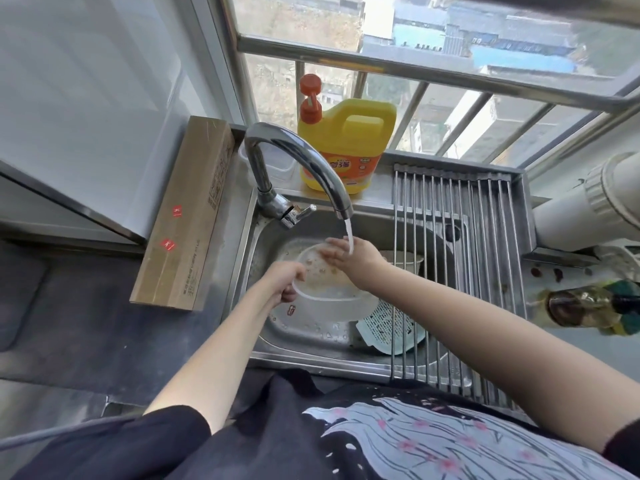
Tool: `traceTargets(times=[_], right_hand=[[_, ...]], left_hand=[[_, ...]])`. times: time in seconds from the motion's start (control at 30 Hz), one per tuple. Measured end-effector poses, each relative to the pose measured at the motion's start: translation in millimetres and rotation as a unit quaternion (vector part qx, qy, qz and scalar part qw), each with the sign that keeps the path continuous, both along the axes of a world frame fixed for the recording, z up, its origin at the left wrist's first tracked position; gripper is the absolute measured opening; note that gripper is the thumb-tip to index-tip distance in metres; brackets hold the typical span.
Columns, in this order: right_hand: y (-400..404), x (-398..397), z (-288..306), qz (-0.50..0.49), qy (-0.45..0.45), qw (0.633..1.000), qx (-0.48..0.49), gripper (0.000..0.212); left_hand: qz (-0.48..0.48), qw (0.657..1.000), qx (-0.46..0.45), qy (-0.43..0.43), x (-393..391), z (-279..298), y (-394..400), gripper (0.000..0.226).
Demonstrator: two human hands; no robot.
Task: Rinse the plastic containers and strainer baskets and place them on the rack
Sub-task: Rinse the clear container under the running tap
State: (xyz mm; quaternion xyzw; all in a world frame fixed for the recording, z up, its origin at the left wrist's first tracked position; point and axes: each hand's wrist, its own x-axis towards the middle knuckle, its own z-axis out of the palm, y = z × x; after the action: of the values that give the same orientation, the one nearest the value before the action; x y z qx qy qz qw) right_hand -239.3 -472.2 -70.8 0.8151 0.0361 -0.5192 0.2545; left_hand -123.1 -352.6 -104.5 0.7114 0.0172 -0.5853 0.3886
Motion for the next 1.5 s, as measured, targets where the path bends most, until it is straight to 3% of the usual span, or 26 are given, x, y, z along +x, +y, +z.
traceTargets(times=[0.03,0.07,0.1,0.23,0.33,0.4,0.47,0.53,0.6,0.63,0.73,0.83,0.9,0.97,1.03,1.1,1.23,1.37,1.5], right_hand=[[2.6,1.8,-15.4,0.037,-0.066,0.997,0.033,0.075],[1.6,-1.6,-7.9,-0.11,-0.094,0.985,0.097,0.069],[-1.1,0.4,-16.8,-0.155,-0.123,0.972,0.124,0.063],[-4.1,-0.1,-12.9,-0.14,-0.211,0.956,0.15,0.048],[1.3,1.7,0.9,-0.164,-0.201,0.951,0.169,0.036],[-0.2,-0.8,-0.3,-0.165,-0.275,0.928,0.191,0.042],[-5.7,-5.9,-5.2,-0.181,-0.325,0.9,0.227,0.063],[-3.7,-8.0,-3.8,-0.167,-0.269,0.912,0.26,0.076],[1.1,-11.6,-5.1,-0.188,-0.173,0.934,0.249,0.075],[0.6,-13.7,-5.0,-0.222,-0.168,0.928,0.247,0.074],[-4.0,-18.0,1.6,-0.282,-0.268,0.901,0.194,0.076],[11.5,-21.9,0.8,-0.312,-0.267,0.901,0.14,0.073],[27.0,-24.7,-7.1,-0.352,-0.211,0.893,0.186,0.065],[26.8,-29.4,-8.6,-0.403,-0.179,0.859,0.261,0.058],[17.6,-34.7,-11.6,-0.417,-0.234,0.848,0.23,0.048],[19.5,-36.9,-10.7,-0.408,-0.29,0.851,0.161,0.061],[33.7,-36.4,2.6,-0.418,-0.195,0.83,0.314,0.068],[24.7,-24.8,2.2,-0.419,-0.313,0.829,0.197,0.071],[28.6,-7.9,21.1,-0.428,-0.203,0.822,0.316,0.056]], left_hand=[[-0.002,1.0,0.003,-0.021,1.5,0.5,-1.2,0.02],[-0.001,0.999,0.004,-0.044,2.4,0.0,-2.2,0.02],[0.0,0.998,0.001,-0.062,3.1,-0.2,-3.2,0.019],[-0.009,0.996,0.0,-0.094,5.5,2.1,-5.4,0.016],[-0.012,0.995,0.005,-0.098,8.1,3.8,-4.9,0.014],[-0.016,0.995,0.005,-0.102,9.0,3.1,-5.2,0.016],[-0.025,0.994,0.012,-0.106,8.5,3.2,-5.9,0.017],[-0.037,0.992,0.008,-0.117,5.8,5.1,-5.7,0.018],[-0.055,0.986,-0.008,-0.159,4.0,4.6,-3.6,0.019],[-0.063,0.98,-0.024,-0.19,3.5,3.5,-1.8,0.019],[-0.072,0.955,-0.103,-0.267,3.1,2.8,1.3,0.028],[-0.07,0.938,-0.141,-0.308,1.6,5.3,-2.2,0.035],[-0.056,0.944,-0.154,-0.287,2.9,0.8,-4.1,0.037],[-0.055,0.951,-0.156,-0.261,5.3,-3.6,-3.1,0.035],[-0.049,0.961,-0.156,-0.225,4.1,-6.2,-2.7,0.032],[-0.02,0.97,-0.163,-0.18,0.1,-9.4,-5.1,0.024],[0.01,0.981,-0.173,-0.088,-7.1,-20.2,-5.5,0.016],[0.077,0.982,-0.17,0.025,-14.6,-25.2,-4.6,0.018],[0.116,0.97,-0.186,0.104,-23.4,-25.5,-4.4,0.041]])
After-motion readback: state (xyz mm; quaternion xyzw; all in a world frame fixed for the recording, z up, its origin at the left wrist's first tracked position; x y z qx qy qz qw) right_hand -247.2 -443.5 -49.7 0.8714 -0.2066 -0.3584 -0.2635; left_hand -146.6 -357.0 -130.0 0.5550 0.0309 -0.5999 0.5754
